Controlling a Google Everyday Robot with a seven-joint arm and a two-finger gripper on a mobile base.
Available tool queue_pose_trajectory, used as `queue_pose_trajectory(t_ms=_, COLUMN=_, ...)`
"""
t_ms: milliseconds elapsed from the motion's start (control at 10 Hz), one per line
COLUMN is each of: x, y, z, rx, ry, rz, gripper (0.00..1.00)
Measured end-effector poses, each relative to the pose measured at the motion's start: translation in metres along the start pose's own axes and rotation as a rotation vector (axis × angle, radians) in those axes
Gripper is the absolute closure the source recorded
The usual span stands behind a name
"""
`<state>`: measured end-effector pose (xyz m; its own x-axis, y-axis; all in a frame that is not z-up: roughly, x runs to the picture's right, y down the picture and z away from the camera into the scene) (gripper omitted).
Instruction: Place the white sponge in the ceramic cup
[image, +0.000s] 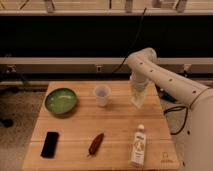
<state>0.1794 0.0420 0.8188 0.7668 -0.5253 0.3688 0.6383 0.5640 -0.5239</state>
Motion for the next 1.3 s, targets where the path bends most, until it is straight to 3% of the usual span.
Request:
queue_pose_trajectory(t_ms=200, x=-0.020, y=-0.023, z=-0.011, rx=0.003, ry=0.016, rz=-0.047, gripper=1.00)
queue_pose_trajectory(t_ms=500, x=-0.024, y=-0.035, z=-0.018, rx=0.008, ry=0.037, rz=-0.095, gripper=1.00)
queue_pose_trajectory(t_ms=1000, x=-0.059, y=-0.087, z=-0.031, rx=0.026, ry=0.064, rz=-0.209, gripper=1.00)
queue_pose_trajectory(t_ms=1300, x=-0.074, y=-0.100, z=-0.034, rx=0.028, ry=0.080, rz=-0.265, gripper=1.00)
